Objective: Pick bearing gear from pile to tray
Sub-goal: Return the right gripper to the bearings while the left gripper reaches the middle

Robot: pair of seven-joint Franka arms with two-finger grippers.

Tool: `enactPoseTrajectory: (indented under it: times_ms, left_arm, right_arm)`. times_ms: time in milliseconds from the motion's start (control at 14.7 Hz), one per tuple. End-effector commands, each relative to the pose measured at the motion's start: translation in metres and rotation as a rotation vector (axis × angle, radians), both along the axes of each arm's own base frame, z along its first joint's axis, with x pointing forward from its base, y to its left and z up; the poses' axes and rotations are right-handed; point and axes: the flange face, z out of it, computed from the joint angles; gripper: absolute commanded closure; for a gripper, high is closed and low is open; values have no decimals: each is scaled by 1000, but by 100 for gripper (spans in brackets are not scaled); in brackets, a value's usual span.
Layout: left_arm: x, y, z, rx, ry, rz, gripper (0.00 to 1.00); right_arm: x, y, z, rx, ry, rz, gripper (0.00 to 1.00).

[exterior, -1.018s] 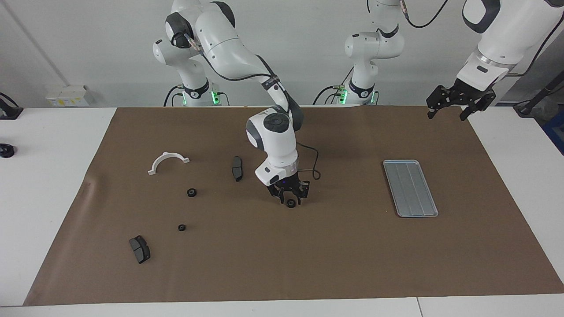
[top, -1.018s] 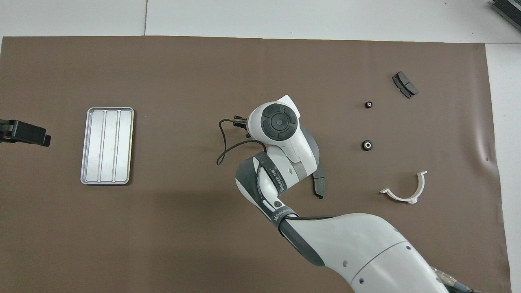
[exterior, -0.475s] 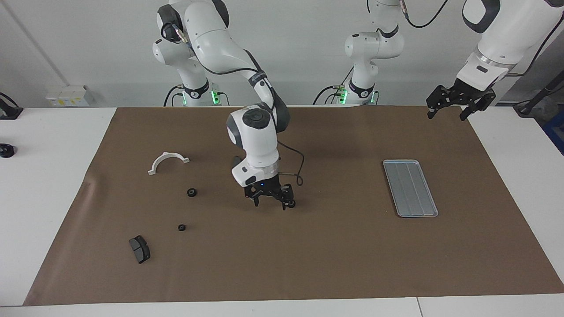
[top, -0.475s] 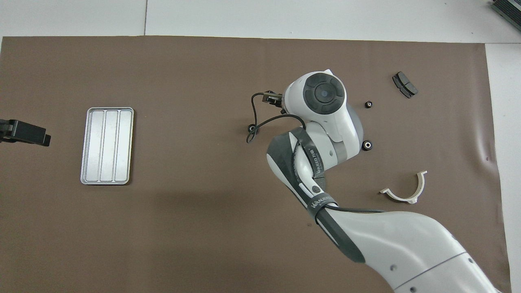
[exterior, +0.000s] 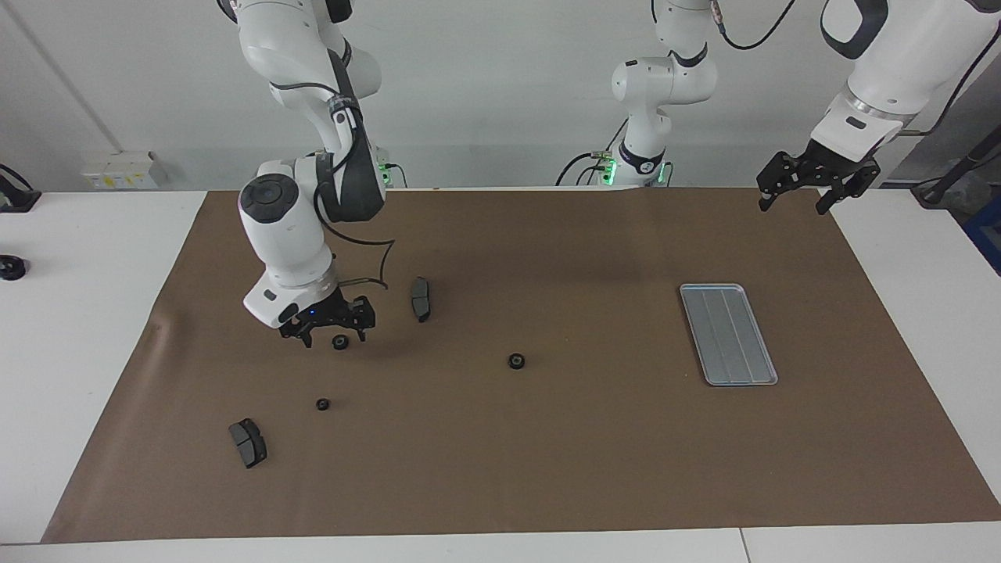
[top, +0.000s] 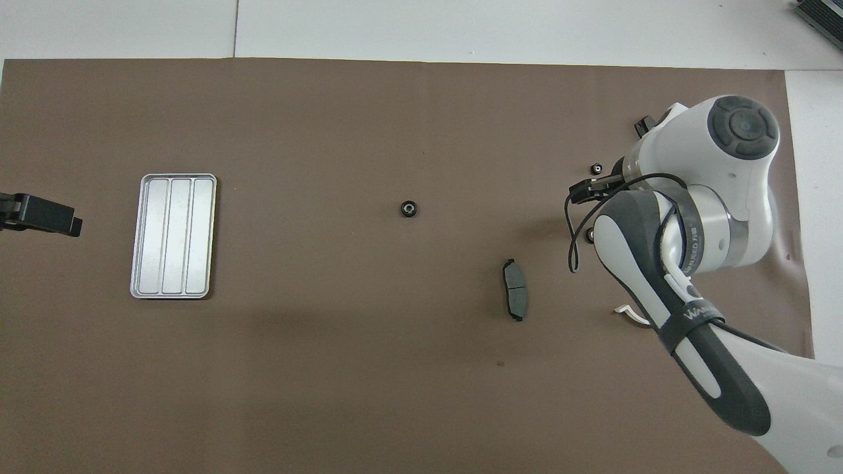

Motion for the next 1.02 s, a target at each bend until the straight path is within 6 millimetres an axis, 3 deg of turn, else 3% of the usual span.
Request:
enactPoseTrajectory:
  times_ms: [0,339,543,678,950]
  left_arm:
    - [-5,4,1,-7,5,-5,0]
    - [-9,3,0,-8,22,-1,0]
    - [-3,-10,2,-7,-11,-23,0]
    - [3,-43,-6,-9,-73,-53,0]
    - [0,-123,-46,-24,-118,-56,0]
  right_arm:
    - [-48,-21,-33,12,-32,95,0]
    - [-57,-24,-54,14,-48,100,0]
    - [-55,-17,-62,14,-66,104,0]
    - [-56,-15,-64,13,-61,107,1]
    - [-62,-15,-76,13,-73,107,26]
